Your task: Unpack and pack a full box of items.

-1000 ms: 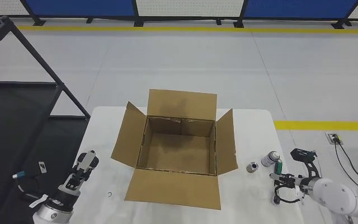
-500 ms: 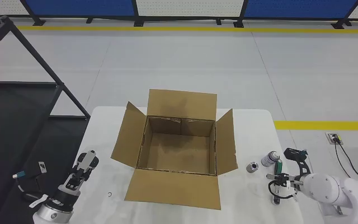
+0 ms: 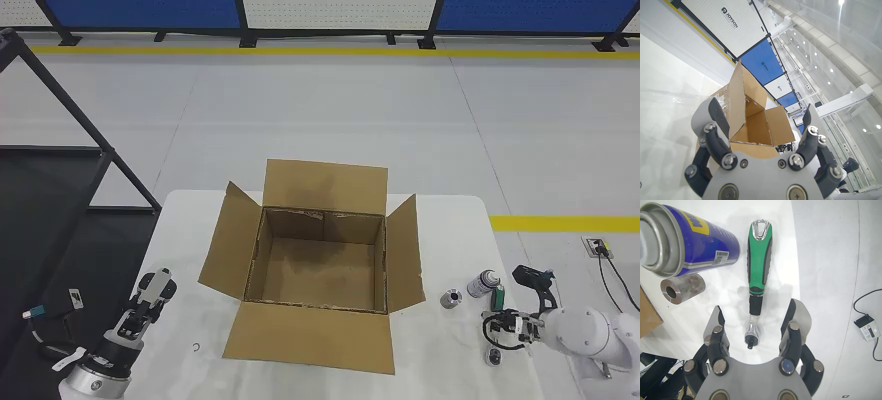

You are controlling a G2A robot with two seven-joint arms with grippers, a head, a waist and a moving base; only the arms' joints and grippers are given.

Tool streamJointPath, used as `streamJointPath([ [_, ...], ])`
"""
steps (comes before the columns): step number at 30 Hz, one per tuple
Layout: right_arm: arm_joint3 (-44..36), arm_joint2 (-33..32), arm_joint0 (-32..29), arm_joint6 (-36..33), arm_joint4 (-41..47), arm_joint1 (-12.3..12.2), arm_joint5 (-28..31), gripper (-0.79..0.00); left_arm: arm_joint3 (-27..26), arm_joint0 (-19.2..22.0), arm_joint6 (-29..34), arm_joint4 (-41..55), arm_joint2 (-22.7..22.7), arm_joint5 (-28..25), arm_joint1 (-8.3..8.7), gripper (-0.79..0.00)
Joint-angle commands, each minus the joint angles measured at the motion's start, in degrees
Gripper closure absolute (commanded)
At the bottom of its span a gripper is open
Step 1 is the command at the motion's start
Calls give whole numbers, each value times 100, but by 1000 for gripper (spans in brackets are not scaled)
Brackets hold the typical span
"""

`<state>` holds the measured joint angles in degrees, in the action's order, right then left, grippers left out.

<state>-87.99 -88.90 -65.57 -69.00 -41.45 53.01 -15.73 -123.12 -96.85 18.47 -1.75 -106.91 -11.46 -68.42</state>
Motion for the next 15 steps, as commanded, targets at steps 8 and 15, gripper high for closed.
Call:
streamJointPath([
  [8, 228, 195, 204, -132, -36, 22, -364, -459, 0, 0, 0, 0, 0, 0, 0, -785],
  [15, 352, 306, 306, -136, -48, 33, -467, -391, 0, 0, 0, 0, 0, 0, 0, -785],
])
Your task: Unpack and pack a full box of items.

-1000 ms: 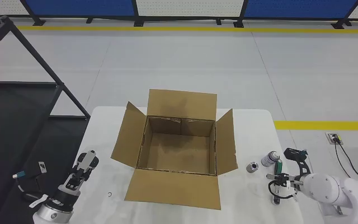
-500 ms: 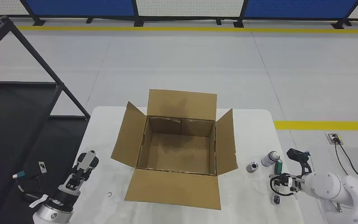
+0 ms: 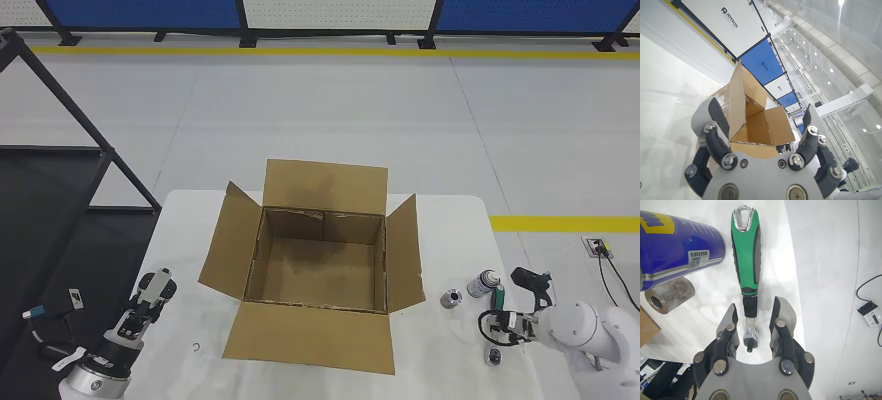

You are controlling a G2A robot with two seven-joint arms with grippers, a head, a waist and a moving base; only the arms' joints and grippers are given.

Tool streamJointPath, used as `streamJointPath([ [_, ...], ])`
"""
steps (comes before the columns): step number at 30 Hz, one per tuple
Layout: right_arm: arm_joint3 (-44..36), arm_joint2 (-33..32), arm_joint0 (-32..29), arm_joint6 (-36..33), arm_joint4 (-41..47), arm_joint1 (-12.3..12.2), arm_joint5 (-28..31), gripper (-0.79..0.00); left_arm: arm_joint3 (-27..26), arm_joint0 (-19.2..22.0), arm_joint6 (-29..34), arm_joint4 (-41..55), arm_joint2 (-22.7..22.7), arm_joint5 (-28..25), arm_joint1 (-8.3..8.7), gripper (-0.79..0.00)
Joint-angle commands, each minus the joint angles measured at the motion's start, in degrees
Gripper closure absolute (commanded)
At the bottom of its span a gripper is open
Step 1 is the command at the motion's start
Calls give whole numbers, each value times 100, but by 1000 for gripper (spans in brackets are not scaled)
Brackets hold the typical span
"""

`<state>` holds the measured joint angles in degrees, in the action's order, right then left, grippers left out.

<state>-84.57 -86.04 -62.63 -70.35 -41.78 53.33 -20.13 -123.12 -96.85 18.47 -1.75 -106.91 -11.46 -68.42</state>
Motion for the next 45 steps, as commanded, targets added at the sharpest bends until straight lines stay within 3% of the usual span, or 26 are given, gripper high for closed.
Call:
streamJointPath([
  [1, 15, 44, 24, 3, -26, 5, -52, -391, 0, 0, 0, 0, 0, 0, 0, -785],
  [15, 323, 220, 231, 33, 5, 29, -122, -366, 0, 0, 0, 0, 0, 0, 0, -785],
  [25, 347, 262, 277, 59, 0, 31, -186, -308, 0, 0, 0, 0, 0, 0, 0, -785],
  [30, 237, 208, 202, 71, -11, 19, -252, -194, 0, 0, 0, 0, 0, 0, 0, -785],
  [35, 200, 160, 157, 85, -2, 8, -250, 0, 0, 0, 0, 0, 0, 0, 0, -785],
  [45, -223, -457, -240, 345, 485, -54, -21, 0, 0, 0, 0, 0, 0, 0, 0, -785],
])
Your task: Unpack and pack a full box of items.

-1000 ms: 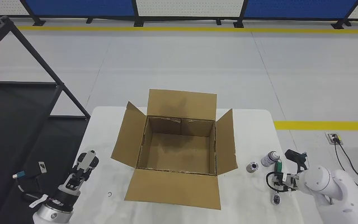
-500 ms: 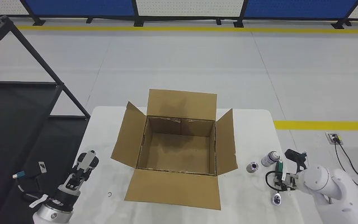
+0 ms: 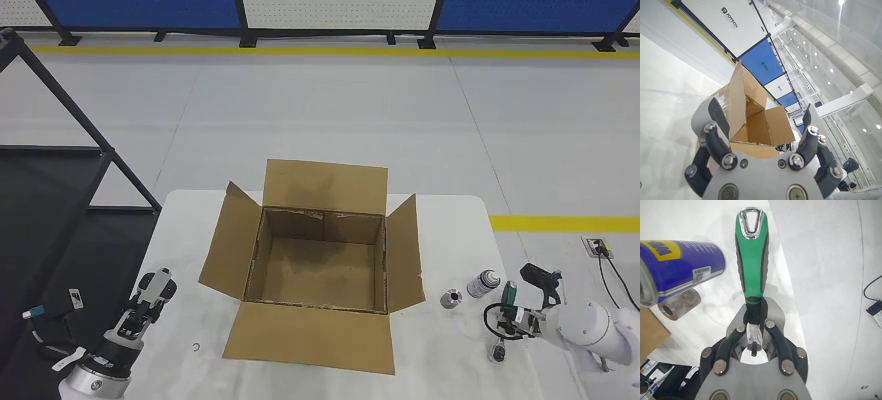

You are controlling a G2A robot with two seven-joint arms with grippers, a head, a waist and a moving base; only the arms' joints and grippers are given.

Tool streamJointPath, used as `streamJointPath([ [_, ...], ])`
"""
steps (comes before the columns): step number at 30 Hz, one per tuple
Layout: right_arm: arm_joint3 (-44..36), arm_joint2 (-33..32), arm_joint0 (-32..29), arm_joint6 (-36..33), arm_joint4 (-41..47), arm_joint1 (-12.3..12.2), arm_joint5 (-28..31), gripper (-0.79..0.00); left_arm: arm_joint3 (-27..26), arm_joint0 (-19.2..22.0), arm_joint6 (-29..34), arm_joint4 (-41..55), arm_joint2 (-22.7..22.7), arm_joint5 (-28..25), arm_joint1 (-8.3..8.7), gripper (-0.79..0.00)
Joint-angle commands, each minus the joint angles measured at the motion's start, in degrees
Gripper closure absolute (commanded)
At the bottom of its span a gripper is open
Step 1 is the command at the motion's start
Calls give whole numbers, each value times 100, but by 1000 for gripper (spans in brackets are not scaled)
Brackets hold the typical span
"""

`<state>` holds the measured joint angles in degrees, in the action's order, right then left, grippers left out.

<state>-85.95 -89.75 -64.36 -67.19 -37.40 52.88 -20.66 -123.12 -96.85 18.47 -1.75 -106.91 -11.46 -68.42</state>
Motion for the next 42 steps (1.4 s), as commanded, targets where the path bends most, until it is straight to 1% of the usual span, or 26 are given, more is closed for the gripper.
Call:
streamJointPath([
  [1, -196, -183, -141, 83, 95, -17, 36, 0, 0, 0, 0, 0, 0, 0, 0, -785],
  [5, -733, -668, -572, 327, 536, -41, 283, 0, 0, 0, 0, 0, 0, 0, 0, -785],
  [10, -1437, -1377, -1222, 644, 1393, -45, 912, 0, 0, 0, 0, 0, 0, 0, 0, -785],
  [13, -1752, -1694, -1509, 773, 1700, -44, 1065, 0, 0, 0, 0, 0, 0, 0, 0, -785],
  [18, -2041, -2047, -1762, 646, 2531, -46, 1850, 0, 0, 0, 0, 0, 0, 0, 0, -785],
  [22, -2074, -2173, -1737, 278, 2963, -84, 2434, 0, 0, 0, 0, 0, 0, 0, 0, -785],
  [26, -2010, -2238, -1621, 37, 3732, -106, 3029, 0, 0, 0, 0, 0, 0, 0, 0, -785],
  [29, -1932, -2287, -1507, -210, 4283, -131, 3350, 0, 0, 0, 0, 0, 0, 0, 0, -785],
  [32, -1904, -2288, -1373, -431, 4633, -164, 3459, 0, 0, 0, 0, 0, 0, 0, 0, -785],
  [35, -1956, -2241, -1224, -690, 4620, -215, 3334, 0, 0, 0, 0, 0, 0, 0, 0, -785],
  [42, -1966, -2237, -1205, -714, 4590, -222, 3308, 0, 0, 0, 0, 0, 0, 0, 0, -785],
])
